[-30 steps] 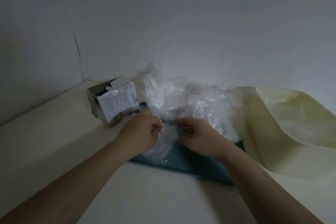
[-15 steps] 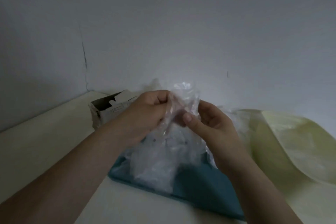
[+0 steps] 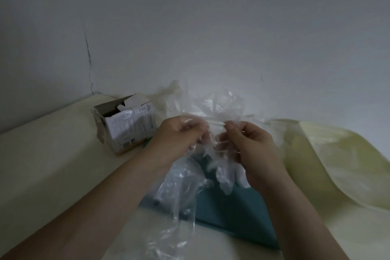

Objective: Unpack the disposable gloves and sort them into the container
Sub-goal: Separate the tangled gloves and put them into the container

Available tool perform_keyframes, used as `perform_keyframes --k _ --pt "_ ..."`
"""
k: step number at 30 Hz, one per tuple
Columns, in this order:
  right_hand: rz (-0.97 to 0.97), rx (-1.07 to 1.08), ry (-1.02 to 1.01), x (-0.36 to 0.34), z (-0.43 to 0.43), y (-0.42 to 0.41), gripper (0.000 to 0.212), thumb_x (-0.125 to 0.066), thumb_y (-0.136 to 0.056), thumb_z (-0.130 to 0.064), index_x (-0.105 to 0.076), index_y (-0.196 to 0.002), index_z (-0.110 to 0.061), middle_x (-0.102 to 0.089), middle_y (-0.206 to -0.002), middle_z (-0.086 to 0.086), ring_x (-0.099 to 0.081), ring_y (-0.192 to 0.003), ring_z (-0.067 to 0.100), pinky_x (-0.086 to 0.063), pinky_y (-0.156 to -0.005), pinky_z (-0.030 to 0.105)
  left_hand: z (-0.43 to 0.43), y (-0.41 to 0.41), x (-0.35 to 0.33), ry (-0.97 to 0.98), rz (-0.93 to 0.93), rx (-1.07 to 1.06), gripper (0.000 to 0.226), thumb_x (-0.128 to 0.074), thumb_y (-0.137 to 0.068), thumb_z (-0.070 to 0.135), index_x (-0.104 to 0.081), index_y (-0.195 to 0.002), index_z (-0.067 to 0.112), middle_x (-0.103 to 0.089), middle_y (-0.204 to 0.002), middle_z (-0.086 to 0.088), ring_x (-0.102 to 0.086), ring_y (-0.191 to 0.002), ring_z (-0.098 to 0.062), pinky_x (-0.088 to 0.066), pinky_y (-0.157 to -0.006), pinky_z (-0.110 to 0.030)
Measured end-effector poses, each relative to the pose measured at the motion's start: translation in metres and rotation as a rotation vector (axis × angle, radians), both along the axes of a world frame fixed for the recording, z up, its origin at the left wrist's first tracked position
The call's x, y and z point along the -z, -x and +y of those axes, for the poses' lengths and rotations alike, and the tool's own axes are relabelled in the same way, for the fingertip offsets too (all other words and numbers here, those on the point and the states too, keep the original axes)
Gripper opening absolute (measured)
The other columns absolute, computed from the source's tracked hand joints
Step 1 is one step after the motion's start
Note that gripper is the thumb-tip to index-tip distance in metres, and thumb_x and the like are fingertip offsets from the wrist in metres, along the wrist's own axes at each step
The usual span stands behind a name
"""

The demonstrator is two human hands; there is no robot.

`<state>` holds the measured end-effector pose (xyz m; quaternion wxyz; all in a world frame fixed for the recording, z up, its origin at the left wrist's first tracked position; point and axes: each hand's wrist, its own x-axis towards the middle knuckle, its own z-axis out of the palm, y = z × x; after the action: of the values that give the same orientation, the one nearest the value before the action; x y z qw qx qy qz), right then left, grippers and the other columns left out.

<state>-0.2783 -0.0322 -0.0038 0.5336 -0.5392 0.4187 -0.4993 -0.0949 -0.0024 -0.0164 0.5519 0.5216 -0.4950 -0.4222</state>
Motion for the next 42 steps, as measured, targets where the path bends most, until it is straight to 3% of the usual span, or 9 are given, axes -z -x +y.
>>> perform_keyframes --k 5,8,15,21,24,29,33,36,42 --pt "-0.017 0.112 -0.02 0.002 -0.01 0.013 0.018 -0.062 -0.103 -0.023 -0.073 -0.11 -0.01 -0.078 -0.095 0.016 -0.076 -0.079 0.029 -0.062 -0.072 0.037 -0.007 -0.013 -0.001 0.015 -0.012 -0.076 0.013 -0.067 -0.102 0.02 -0.076 -0.103 0.011 -0.08 -0.09 -0.006 -0.074 -0.077 -0.017 -0.058 -0.067 -0.029" --pt "0.066 -0.07 0.024 0.003 -0.006 0.008 0.048 -0.078 -0.088 -0.044 -0.07 -0.122 -0.011 -0.079 -0.105 0.009 -0.077 -0.097 0.027 -0.062 -0.088 0.043 -0.001 -0.012 0.002 0.019 -0.077 -0.024 0.012 -0.067 -0.102 0.021 -0.077 -0.102 0.014 -0.078 -0.08 -0.006 -0.07 -0.068 -0.012 -0.054 -0.061 -0.022" --pt "-0.039 -0.099 0.019 0.007 0.007 -0.009 0.014 -0.073 -0.093 -0.006 -0.074 -0.101 0.004 -0.074 -0.082 0.017 -0.069 -0.07 0.026 -0.058 -0.061 0.032 0.013 -0.016 -0.009 0.028 -0.092 0.066 0.008 -0.07 -0.1 0.016 -0.077 -0.102 0.012 -0.075 -0.077 -0.007 -0.062 -0.054 -0.02 -0.05 -0.052 -0.03" --pt "0.024 -0.035 -0.021 0.008 0.011 -0.014 0.016 -0.057 -0.104 -0.009 -0.071 -0.105 -0.003 -0.075 -0.077 0.014 -0.064 -0.058 0.02 -0.057 -0.057 0.033 0.04 -0.047 -0.013 0.231 -0.896 -0.226 0.022 -0.073 -0.091 0.053 -0.067 -0.09 0.032 -0.068 -0.07 0.014 -0.062 -0.062 0.0 -0.052 -0.062 -0.027" --pt "0.034 -0.047 -0.055 0.007 0.015 -0.011 0.02 -0.051 -0.107 -0.012 -0.069 -0.11 -0.002 -0.075 -0.083 0.018 -0.066 -0.061 0.025 -0.056 -0.058 0.035 0.071 -0.044 -0.028 0.0 -1.01 0.137 0.049 -0.073 -0.078 0.072 -0.066 -0.072 0.024 -0.065 -0.063 0.016 -0.057 -0.054 0.001 -0.046 -0.052 -0.019" --pt "0.032 -0.006 -0.056 0.013 0.023 -0.007 0.019 -0.053 -0.106 -0.012 -0.071 -0.105 -0.006 -0.071 -0.07 0.013 -0.053 -0.047 0.019 -0.043 -0.044 0.024 0.105 -0.012 0.004 -0.321 -1.426 0.533 0.051 -0.078 -0.071 0.074 -0.067 -0.089 0.027 -0.07 -0.089 0.011 -0.068 -0.079 -0.01 -0.059 -0.072 -0.034" --pt "0.065 0.006 -0.055 0.013 0.027 0.005 0.02 -0.056 -0.105 -0.017 -0.074 -0.101 -0.01 -0.072 -0.073 0.012 -0.049 -0.045 0.015 -0.039 -0.044 0.024 0.103 -0.008 0.025 -0.236 -1.338 0.529 0.017 -0.067 -0.093 0.035 -0.064 -0.082 0.022 -0.067 -0.084 0.009 -0.066 -0.079 -0.013 -0.056 -0.072 -0.037" --pt "0.101 0.008 -0.038 0.011 0.028 0.014 0.022 -0.059 -0.104 -0.025 -0.075 -0.1 -0.01 -0.074 -0.076 0.012 -0.05 -0.046 0.014 -0.038 -0.045 0.025 0.092 -0.016 0.007 -0.15 -1.164 0.519 0.021 -0.068 -0.093 0.035 -0.062 -0.074 0.03 -0.066 -0.075 0.017 -0.062 -0.069 0.0 -0.047 -0.066 -0.021" --pt "0.101 -0.096 0.041 0.0 0.027 0.025 0.017 -0.06 -0.101 -0.009 -0.076 -0.097 -0.003 -0.078 -0.091 0.019 -0.075 -0.083 0.033 -0.061 -0.084 0.05 0.062 -0.022 -0.041 -0.133 -0.218 0.576 0.013 -0.073 -0.092 0.006 -0.075 -0.09 0.019 -0.072 -0.09 -0.009 -0.067 -0.079 -0.017 -0.056 -0.074 -0.028"
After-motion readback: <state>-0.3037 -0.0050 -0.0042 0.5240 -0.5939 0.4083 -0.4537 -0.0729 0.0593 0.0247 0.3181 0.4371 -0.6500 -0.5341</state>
